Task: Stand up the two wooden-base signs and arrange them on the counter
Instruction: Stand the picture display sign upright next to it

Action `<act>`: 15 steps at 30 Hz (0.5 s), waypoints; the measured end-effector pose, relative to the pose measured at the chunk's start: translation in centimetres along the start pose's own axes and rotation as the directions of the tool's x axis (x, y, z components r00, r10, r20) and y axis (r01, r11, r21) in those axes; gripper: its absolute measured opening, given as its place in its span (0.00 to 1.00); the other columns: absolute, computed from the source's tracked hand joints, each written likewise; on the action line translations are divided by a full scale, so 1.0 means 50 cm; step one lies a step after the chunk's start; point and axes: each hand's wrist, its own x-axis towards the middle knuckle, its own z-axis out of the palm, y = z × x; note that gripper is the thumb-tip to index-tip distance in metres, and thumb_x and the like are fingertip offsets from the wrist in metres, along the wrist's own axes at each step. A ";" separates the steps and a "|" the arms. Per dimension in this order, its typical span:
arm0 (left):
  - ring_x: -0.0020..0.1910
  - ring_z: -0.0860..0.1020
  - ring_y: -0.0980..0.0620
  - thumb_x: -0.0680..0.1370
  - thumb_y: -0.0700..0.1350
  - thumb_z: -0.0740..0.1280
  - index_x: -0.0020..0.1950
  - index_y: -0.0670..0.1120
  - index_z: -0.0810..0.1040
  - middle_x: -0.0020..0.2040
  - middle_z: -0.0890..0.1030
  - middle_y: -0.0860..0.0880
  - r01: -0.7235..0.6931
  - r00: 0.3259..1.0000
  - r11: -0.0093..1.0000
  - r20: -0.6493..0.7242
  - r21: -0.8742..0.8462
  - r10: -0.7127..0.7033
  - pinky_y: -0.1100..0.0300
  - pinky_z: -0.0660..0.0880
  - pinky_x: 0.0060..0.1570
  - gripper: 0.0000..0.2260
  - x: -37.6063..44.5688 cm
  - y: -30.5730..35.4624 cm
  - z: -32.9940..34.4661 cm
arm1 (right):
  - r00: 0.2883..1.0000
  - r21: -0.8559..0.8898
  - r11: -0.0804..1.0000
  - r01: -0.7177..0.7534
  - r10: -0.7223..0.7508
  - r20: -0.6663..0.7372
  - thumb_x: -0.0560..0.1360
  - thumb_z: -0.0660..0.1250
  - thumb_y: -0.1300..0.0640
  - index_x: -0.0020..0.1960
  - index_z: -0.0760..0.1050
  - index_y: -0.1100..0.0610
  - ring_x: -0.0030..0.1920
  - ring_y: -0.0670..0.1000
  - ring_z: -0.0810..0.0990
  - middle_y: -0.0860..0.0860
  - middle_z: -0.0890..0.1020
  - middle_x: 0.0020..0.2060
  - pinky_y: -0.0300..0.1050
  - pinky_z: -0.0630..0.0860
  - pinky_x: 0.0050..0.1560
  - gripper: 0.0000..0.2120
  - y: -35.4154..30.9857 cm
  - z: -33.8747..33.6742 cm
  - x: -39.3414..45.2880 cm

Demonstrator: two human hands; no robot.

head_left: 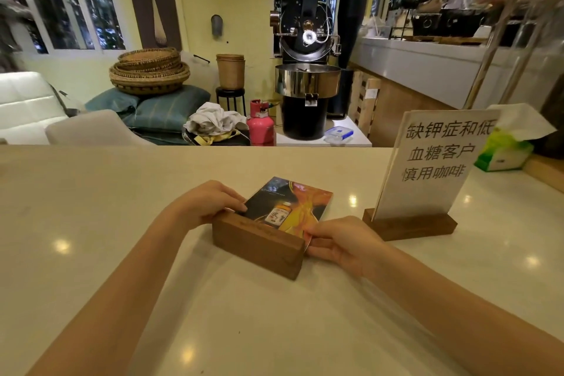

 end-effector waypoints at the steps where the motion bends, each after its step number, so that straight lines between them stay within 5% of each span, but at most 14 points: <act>1: 0.48 0.79 0.45 0.73 0.37 0.66 0.55 0.40 0.79 0.52 0.82 0.39 0.004 1.000 1.000 0.013 -0.008 -0.004 0.51 0.76 0.56 0.11 0.000 -0.001 -0.001 | 1.000 -0.003 1.000 0.019 -0.019 -0.009 0.72 0.65 0.69 0.48 0.76 0.68 0.34 0.53 0.84 0.60 0.83 0.40 0.44 0.82 0.33 0.05 0.002 0.001 0.001; 9: 0.55 0.77 0.45 0.71 0.39 0.70 0.58 0.43 0.77 0.55 0.81 0.43 -0.087 0.996 0.995 -0.004 -0.056 0.087 0.46 0.73 0.61 0.15 0.000 -0.001 -0.001 | 0.968 -0.179 0.956 0.233 -0.247 -0.054 0.71 0.68 0.66 0.49 0.76 0.65 0.31 0.48 0.85 0.56 0.84 0.38 0.40 0.81 0.32 0.08 -0.008 -0.007 -0.007; 15: 0.42 0.78 0.55 0.71 0.38 0.70 0.61 0.45 0.74 0.43 0.80 0.50 -0.309 0.950 0.949 -0.078 -0.065 0.304 0.62 0.75 0.38 0.18 -0.008 0.015 0.015 | 0.854 -0.242 0.832 0.498 -0.520 -0.028 0.71 0.68 0.65 0.42 0.72 0.55 0.29 0.43 0.83 0.47 0.84 0.28 0.35 0.77 0.26 0.07 -0.016 -0.018 -0.030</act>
